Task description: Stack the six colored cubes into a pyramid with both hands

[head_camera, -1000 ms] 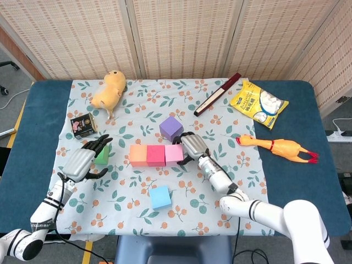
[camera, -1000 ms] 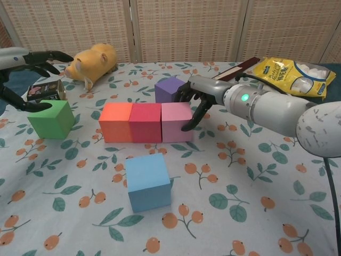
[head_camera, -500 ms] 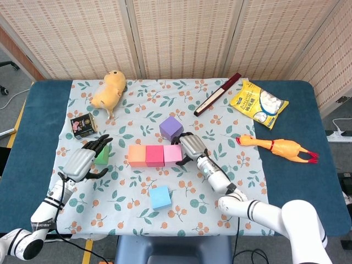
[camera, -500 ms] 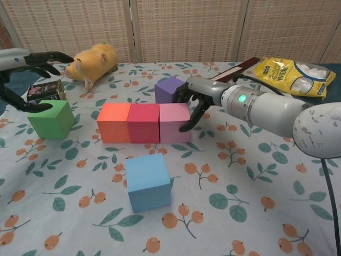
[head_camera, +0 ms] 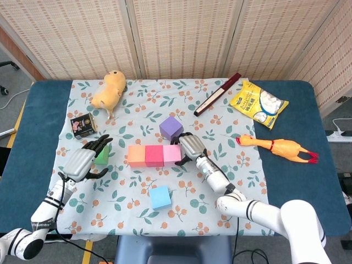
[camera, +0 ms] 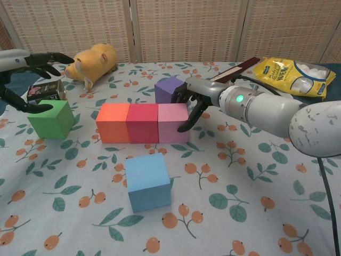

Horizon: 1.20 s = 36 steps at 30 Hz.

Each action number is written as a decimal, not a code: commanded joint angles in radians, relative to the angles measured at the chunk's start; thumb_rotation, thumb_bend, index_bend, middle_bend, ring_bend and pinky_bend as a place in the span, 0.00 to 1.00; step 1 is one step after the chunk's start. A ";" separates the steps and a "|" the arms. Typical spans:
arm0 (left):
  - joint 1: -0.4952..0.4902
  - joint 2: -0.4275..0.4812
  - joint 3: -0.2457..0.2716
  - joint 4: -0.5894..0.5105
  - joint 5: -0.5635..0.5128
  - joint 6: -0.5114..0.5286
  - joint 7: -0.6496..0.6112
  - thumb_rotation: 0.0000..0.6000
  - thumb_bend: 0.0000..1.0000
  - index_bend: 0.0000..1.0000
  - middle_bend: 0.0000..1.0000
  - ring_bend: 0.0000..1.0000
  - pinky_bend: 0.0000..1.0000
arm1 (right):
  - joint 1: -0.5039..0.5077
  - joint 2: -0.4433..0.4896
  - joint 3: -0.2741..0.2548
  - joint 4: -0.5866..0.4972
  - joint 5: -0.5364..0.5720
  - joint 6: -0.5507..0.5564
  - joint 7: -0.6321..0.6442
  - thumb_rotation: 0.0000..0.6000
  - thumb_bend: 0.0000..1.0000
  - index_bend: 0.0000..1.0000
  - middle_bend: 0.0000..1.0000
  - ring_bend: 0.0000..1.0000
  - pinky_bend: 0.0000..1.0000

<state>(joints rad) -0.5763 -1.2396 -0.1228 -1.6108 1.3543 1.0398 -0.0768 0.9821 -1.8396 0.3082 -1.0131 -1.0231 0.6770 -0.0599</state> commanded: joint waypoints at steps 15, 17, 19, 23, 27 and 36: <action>0.000 -0.002 0.001 0.003 0.006 0.003 -0.003 1.00 0.33 0.00 0.00 0.13 0.16 | -0.002 0.017 -0.002 -0.040 0.026 -0.001 -0.028 1.00 0.06 0.03 0.24 0.10 0.09; 0.000 0.000 0.001 0.001 0.007 0.002 0.000 1.00 0.33 0.00 0.00 0.13 0.16 | -0.006 0.025 -0.004 -0.052 0.028 0.003 -0.032 1.00 0.06 0.01 0.21 0.08 0.08; 0.000 0.001 0.001 -0.003 0.007 0.004 0.006 1.00 0.33 0.00 0.00 0.13 0.16 | -0.011 0.042 -0.006 -0.076 0.030 0.006 -0.039 1.00 0.06 0.00 0.19 0.07 0.07; 0.003 0.007 0.001 -0.016 0.007 0.012 0.017 1.00 0.33 0.00 0.00 0.13 0.16 | -0.032 0.106 -0.014 -0.159 0.042 0.022 -0.066 1.00 0.06 0.00 0.16 0.04 0.05; 0.009 0.014 0.002 -0.027 0.006 0.021 0.026 1.00 0.33 0.00 0.00 0.13 0.16 | -0.063 0.203 -0.027 -0.280 0.064 0.052 -0.108 1.00 0.06 0.00 0.16 0.03 0.05; 0.007 0.013 0.002 -0.044 -0.004 0.017 0.050 1.00 0.33 0.00 0.00 0.13 0.16 | -0.105 0.341 -0.062 -0.466 0.150 0.027 -0.111 1.00 0.06 0.00 0.24 0.03 0.03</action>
<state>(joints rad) -0.5680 -1.2253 -0.1207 -1.6536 1.3517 1.0579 -0.0288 0.8852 -1.5094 0.2557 -1.4668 -0.8840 0.7145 -0.1749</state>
